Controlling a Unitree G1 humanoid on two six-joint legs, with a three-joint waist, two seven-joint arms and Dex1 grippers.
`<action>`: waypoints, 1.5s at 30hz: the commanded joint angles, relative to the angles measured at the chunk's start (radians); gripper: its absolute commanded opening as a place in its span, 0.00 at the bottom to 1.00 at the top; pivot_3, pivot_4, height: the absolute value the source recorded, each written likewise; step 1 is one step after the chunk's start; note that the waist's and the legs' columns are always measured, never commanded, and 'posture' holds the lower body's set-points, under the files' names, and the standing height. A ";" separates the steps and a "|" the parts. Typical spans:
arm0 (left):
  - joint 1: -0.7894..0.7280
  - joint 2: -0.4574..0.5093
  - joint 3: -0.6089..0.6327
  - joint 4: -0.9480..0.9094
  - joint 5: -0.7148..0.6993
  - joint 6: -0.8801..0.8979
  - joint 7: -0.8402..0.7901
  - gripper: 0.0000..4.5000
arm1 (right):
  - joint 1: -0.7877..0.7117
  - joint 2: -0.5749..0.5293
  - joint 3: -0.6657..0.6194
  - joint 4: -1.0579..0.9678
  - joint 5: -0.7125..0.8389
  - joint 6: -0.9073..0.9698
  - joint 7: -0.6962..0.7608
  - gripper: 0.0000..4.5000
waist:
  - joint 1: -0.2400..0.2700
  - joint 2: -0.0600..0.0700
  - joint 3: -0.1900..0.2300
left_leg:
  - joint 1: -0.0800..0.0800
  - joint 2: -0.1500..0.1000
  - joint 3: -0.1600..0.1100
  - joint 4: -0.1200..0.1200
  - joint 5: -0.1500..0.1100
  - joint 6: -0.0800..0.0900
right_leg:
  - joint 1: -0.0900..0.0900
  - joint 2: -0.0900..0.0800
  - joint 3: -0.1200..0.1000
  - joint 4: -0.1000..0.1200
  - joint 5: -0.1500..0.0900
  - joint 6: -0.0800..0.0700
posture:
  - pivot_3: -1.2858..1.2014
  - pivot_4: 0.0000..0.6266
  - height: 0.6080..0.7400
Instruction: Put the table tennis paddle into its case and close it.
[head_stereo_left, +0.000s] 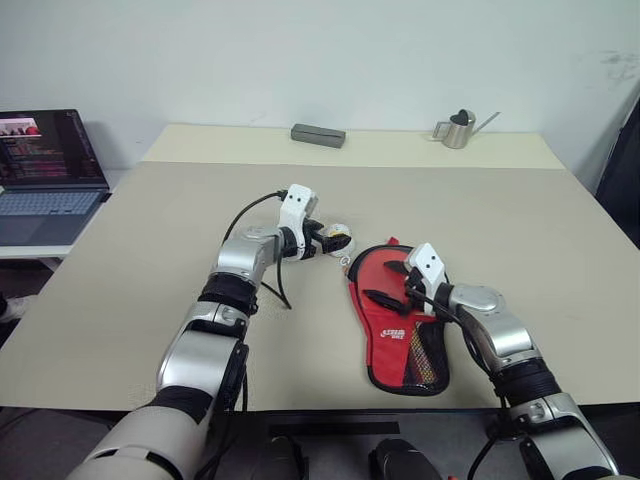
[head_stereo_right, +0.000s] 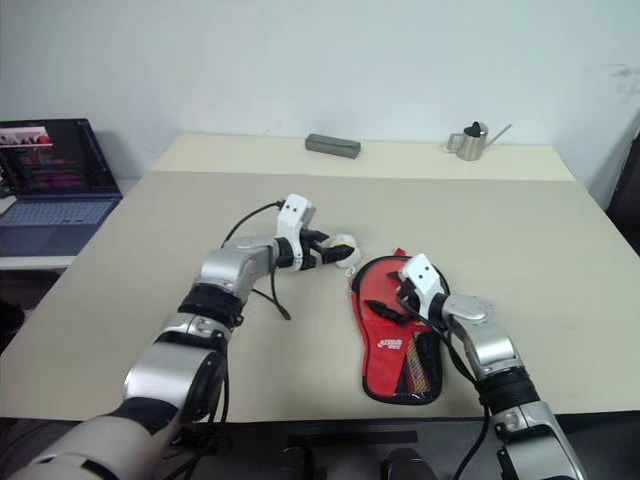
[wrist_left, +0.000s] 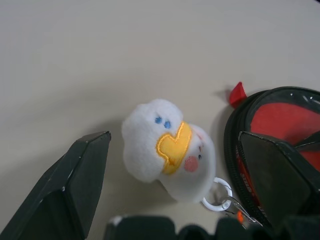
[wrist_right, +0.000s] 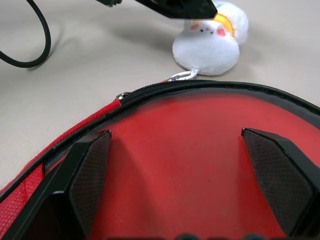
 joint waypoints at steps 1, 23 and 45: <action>-0.046 -0.017 0.001 0.049 0.022 -0.039 -0.005 0.99 | 0.018 0.016 0.022 0.024 -0.017 0.038 -0.015 1.00 | 0.000 0.000 0.000 | 0.000 0.000 0.000 0.000 0.000 0.000 | 0.000 0.000 0.000 0.000 0.000 0.000 | 0.52 0.24 1.00; -0.096 -0.082 0.046 0.269 0.070 -0.126 0.041 0.51 | 0.103 -0.009 -0.008 -0.132 0.000 0.134 -0.037 1.00 | 0.005 0.000 0.000 | -0.001 -0.001 0.000 -0.003 -0.001 -0.001 | 0.000 0.000 0.000 -0.005 -0.002 0.003 | 0.52 0.24 1.00; -0.085 -0.102 0.035 0.267 0.126 -0.189 0.041 0.01 | 0.072 0.027 0.003 0.065 -0.039 0.117 -0.111 1.00 | 0.004 -0.009 -0.006 | 0.002 -0.001 0.000 -0.002 -0.001 -0.001 | 0.002 -0.001 0.000 -0.009 -0.001 0.004 | 0.52 0.24 1.00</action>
